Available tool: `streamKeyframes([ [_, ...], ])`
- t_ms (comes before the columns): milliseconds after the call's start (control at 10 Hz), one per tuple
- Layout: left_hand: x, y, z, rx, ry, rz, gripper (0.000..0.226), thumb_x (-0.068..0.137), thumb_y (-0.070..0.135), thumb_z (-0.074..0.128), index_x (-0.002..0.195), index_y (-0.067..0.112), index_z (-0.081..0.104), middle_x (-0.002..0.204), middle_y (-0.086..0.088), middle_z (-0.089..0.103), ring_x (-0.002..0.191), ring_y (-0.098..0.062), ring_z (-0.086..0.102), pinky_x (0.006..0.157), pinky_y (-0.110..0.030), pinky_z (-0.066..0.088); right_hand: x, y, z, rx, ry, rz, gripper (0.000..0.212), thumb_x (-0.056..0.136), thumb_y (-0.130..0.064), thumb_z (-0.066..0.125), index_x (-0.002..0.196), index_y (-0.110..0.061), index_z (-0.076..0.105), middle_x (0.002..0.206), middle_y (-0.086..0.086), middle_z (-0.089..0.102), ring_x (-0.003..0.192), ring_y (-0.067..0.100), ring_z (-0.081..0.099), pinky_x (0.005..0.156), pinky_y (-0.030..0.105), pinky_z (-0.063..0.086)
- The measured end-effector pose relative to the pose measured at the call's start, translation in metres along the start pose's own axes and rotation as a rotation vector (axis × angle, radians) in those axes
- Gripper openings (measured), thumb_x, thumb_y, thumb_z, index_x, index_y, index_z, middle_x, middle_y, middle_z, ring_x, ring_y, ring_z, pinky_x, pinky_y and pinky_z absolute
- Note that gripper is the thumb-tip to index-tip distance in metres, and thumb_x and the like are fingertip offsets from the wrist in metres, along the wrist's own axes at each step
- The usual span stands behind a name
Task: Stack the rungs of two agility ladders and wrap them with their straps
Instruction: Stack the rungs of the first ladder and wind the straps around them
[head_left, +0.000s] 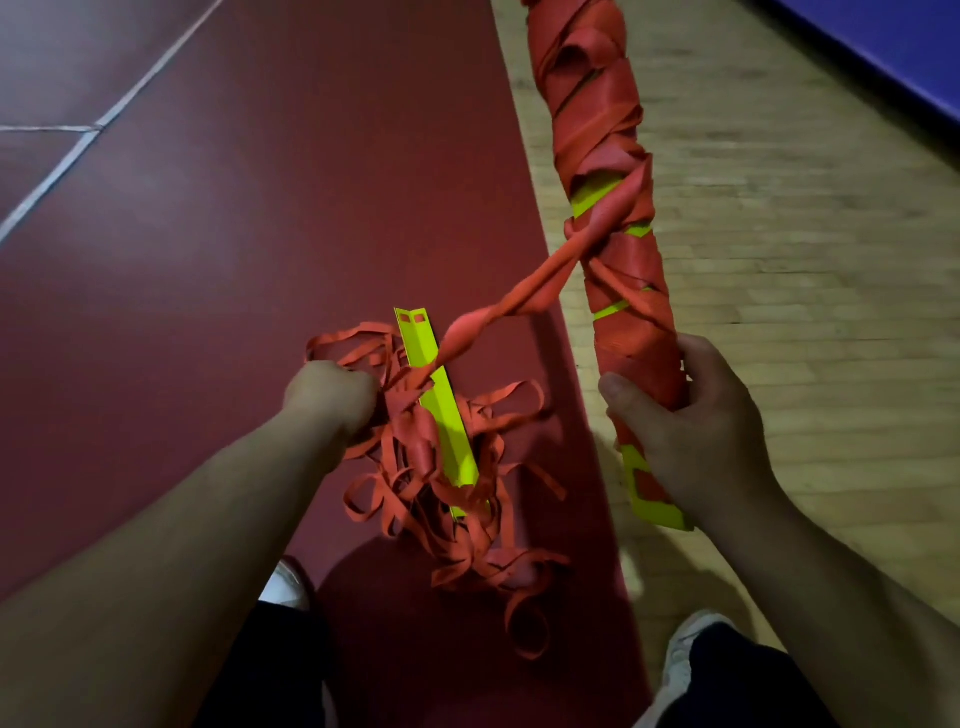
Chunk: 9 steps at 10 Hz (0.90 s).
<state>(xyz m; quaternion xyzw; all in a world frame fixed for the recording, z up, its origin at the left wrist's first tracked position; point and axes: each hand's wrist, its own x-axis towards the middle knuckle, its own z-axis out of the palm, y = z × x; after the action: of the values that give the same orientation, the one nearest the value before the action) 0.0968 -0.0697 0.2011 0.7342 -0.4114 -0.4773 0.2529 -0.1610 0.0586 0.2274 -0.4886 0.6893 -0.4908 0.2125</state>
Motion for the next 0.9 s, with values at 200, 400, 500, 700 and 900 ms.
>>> streamKeyframes([
  [200,-0.004,-0.002,0.014,0.199,-0.153,0.241,0.045,0.091,0.001,0.051,0.135,0.009,0.053,0.119,-0.011,0.063,0.075,-0.021,0.06,0.068,-0.032,0.048,-0.005,-0.001,0.0,-0.038,-0.045,-0.04,0.029,0.081,-0.041,0.08,0.101,-0.045,0.059,0.089,-0.037,0.065,0.079,-0.012,0.063,0.061,0.002,0.042],
  [400,-0.044,0.021,0.022,0.142,-0.535,0.607,0.074,0.072,0.019,0.06,0.143,0.029,0.042,0.139,0.011,0.048,0.113,-0.004,0.056,0.091,-0.017,0.045,-0.008,-0.007,0.004,-0.042,-0.058,-0.066,0.03,0.079,-0.044,0.079,0.1,-0.053,0.059,0.088,-0.034,0.068,0.077,-0.011,0.066,0.06,0.002,0.043],
  [500,-0.058,0.025,0.029,0.057,-0.584,0.728,0.061,0.086,0.038,0.071,0.139,0.018,0.047,0.135,0.005,0.056,0.13,-0.006,0.05,0.104,-0.014,0.038,-0.009,-0.007,0.007,-0.038,-0.065,-0.062,0.029,0.077,-0.049,0.076,0.1,-0.052,0.06,0.087,-0.033,0.069,0.074,-0.011,0.066,0.059,0.003,0.044],
  [700,-0.063,0.029,0.036,-0.081,-0.504,0.684,0.021,0.098,0.023,0.056,0.111,0.007,0.059,0.099,-0.014,0.064,0.092,-0.024,0.062,0.088,-0.036,0.048,-0.011,0.002,0.01,-0.049,-0.087,-0.038,0.03,0.081,-0.038,0.081,0.106,-0.042,0.063,0.086,-0.029,0.07,0.073,-0.009,0.066,0.058,0.003,0.044],
  [900,-0.065,0.033,0.03,0.004,-0.51,0.721,0.017,0.1,0.02,0.055,0.094,0.006,0.061,0.094,-0.034,0.061,0.08,-0.021,0.052,0.075,-0.046,0.047,-0.009,0.003,0.012,-0.084,-0.079,-0.024,0.027,0.082,-0.036,0.081,0.102,-0.039,0.063,0.083,-0.031,0.068,0.071,-0.01,0.064,0.056,0.003,0.042],
])
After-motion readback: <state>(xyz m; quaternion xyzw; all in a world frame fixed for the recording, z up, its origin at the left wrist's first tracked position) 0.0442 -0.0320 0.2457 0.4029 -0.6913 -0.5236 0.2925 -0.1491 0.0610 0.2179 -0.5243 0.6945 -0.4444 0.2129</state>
